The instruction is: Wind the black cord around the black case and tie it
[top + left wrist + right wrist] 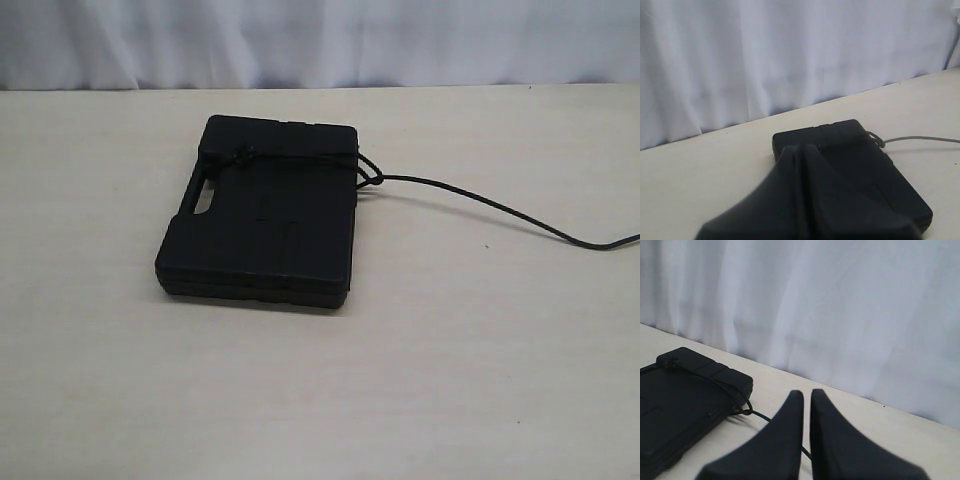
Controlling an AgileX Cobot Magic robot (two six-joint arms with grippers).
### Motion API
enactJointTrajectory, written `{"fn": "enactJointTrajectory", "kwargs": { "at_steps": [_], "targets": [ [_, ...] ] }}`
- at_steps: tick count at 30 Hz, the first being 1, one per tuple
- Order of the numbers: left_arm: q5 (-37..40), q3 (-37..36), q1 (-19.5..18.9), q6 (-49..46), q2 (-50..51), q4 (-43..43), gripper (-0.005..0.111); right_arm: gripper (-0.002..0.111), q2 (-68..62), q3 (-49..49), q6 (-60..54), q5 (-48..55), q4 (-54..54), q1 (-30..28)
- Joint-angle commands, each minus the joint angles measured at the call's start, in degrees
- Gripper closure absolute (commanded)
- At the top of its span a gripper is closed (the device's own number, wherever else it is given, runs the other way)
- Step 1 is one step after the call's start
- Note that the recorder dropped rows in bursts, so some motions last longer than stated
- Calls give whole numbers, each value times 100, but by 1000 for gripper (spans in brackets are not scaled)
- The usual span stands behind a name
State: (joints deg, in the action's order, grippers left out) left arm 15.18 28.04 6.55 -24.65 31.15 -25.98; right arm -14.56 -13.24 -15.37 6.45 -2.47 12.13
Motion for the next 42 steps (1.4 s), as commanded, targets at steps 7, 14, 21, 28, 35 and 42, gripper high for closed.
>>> {"fn": "enactJointTrajectory", "kwargs": {
  "at_steps": [7,14,21,28,35,42],
  "targets": [
    [33,-53,16,-31,-11,-43,107,104,57,109,-22,-92,35,3],
    [1,-194,16,-31,-201,1096,107,104,290,741,-22,-106,35,3],
    [-581,-1711,16,-43,-2083,2334,107,104,1406,1324,-31,1078,10,3],
    [489,-2804,3,-43,-3115,2438,107,104,1456,1324,-22,1216,-12,-34],
    [197,-2804,-252,-43,-3115,2359,107,104,1456,1324,-22,1203,45,-32],
    [209,-2804,-794,-43,-3115,2370,107,104,1456,1324,-22,1203,38,-351]
  ]
}}
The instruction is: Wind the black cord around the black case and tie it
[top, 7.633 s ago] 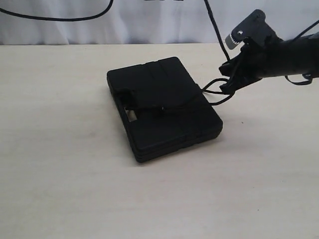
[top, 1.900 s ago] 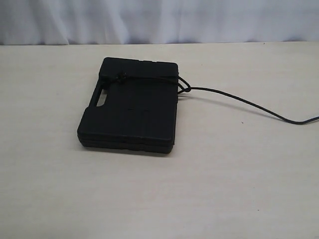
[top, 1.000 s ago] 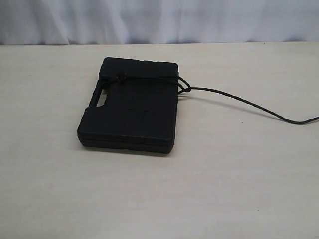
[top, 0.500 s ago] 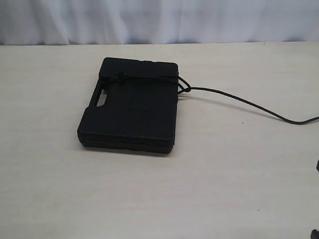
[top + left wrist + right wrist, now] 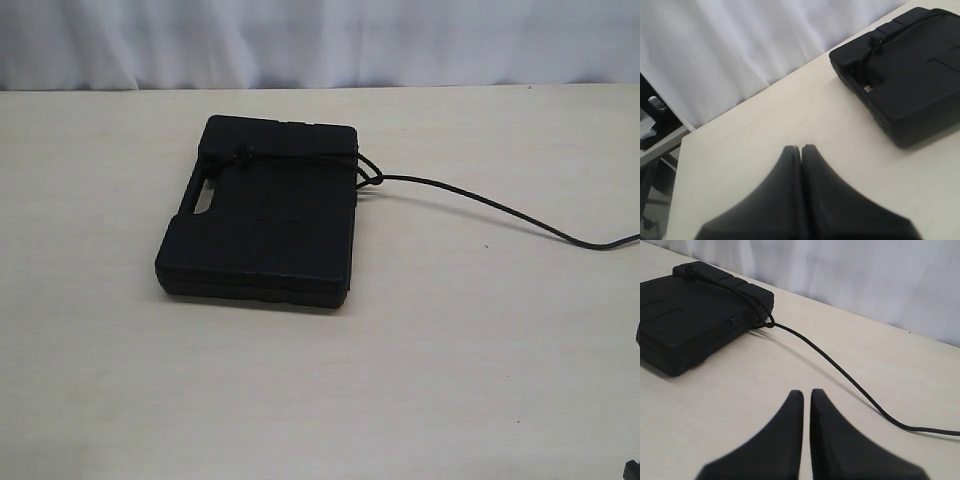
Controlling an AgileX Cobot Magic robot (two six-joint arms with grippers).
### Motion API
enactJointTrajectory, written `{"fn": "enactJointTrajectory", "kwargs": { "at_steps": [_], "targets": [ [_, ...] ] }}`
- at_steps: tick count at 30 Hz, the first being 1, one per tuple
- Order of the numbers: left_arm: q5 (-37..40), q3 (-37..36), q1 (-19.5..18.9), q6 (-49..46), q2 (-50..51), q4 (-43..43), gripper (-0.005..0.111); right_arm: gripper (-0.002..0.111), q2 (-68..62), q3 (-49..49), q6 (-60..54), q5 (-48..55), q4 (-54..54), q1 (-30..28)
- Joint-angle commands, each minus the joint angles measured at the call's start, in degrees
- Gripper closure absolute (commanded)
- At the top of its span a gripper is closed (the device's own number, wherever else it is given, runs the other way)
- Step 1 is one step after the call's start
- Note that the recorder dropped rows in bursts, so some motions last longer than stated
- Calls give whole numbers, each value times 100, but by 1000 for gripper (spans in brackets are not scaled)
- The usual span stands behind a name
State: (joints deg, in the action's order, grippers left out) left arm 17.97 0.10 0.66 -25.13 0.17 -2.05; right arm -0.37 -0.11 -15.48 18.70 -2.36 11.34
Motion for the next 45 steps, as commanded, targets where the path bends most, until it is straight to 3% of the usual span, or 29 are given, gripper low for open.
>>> {"fn": "enactJointTrajectory", "kwargs": {
  "at_steps": [1,5,24,28,45],
  "targets": [
    [-70,-10,-211,4,-17,-23,107,104,37,11,-12,-22,27,-412],
    [-72,-10,-199,4,-17,-23,107,104,37,11,-12,-22,27,-676],
    [81,-10,-199,16,-17,-55,107,104,37,11,-12,-22,27,-674],
    [81,-10,-199,927,-17,-55,107,104,37,11,-12,-22,27,-674],
    [81,-10,-199,928,-17,-24,107,104,37,11,-12,-22,27,-678]
  ]
}}
